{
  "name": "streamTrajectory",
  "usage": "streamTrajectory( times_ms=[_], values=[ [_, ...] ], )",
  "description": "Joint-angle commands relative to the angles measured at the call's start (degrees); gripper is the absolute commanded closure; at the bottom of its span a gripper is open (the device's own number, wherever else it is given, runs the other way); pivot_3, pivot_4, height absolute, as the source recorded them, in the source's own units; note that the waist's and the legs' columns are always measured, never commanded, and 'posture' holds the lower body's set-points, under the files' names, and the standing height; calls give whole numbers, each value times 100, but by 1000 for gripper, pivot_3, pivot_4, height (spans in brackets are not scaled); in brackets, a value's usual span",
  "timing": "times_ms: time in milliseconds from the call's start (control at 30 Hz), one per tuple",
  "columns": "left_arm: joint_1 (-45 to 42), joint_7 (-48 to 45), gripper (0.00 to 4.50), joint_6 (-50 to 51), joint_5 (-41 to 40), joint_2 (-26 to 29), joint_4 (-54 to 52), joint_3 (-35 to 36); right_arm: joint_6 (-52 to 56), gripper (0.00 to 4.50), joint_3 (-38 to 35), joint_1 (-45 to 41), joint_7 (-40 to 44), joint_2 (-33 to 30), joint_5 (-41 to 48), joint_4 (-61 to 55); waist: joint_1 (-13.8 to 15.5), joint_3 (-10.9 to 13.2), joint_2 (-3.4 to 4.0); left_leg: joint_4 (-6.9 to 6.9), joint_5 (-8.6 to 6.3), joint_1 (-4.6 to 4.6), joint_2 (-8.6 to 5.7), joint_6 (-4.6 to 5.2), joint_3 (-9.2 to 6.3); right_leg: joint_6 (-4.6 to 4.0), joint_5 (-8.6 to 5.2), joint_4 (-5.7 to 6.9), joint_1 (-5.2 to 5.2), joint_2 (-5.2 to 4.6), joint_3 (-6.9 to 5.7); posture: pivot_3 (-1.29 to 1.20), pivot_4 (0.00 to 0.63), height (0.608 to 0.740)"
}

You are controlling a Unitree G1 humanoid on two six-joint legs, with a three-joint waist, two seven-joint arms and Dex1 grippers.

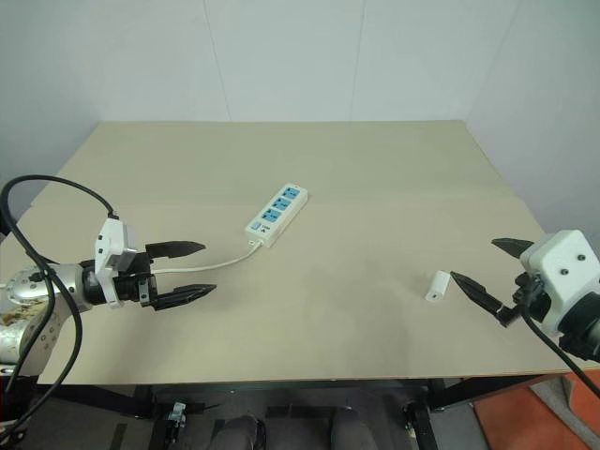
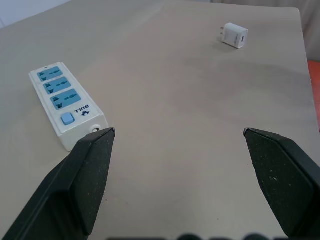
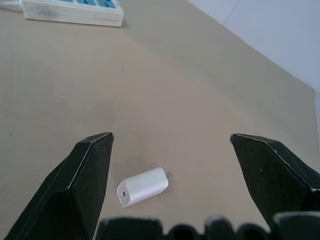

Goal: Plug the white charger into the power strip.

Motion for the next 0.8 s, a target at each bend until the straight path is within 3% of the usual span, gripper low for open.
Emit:
streamTrajectory(
  times_ms=[33, 233, 367, 633, 800],
  values=[
    [-101, -50, 0, -126, 9, 18, 12, 38, -149, 72, -98, -4, -47, -15, -1, -96, 1, 0, 0, 0, 0, 0, 0, 0, 0, 0, 0, 0, 0, 0, 0, 0, 150, 740],
    [-198, 51, 0, -188, 116, -81, 94, -23, -159, 72, -85, 4, -58, -15, -6, -112, 2, 0, 0, 0, 0, 0, 0, 0, 0, 0, 0, 0, 0, 0, 0, 0, 150, 740],
    [-671, 806, 0, -62, 732, -350, 401, -367, -168, 72, -17, -24, -88, -4, -16, -128, 33, 0, -1, 1, 0, 0, -1, 0, -3, 1, 1, 0, 2, 0, -2, 0, 150, 740],
    [-2126, 2422, 0, 604, 1390, -1664, 1454, -940, -185, 72, 434, -340, -259, -3, -42, -228, 53, 3, -6, 6, 0, -7, -5, 0, -7, 6, 5, -1, 2, 0, -2, 0, 150, 740],
    [-2975, 3164, 0, -153, 1892, -2643, 3023, -1081, -164, 72, 760, -487, -362, -13, -101, -322, 62, 3, -8, 7, 1, -5, -11, 0, -8, 8, 7, -1, 5, -1, 0, 0, 150, 740]
  ],
)
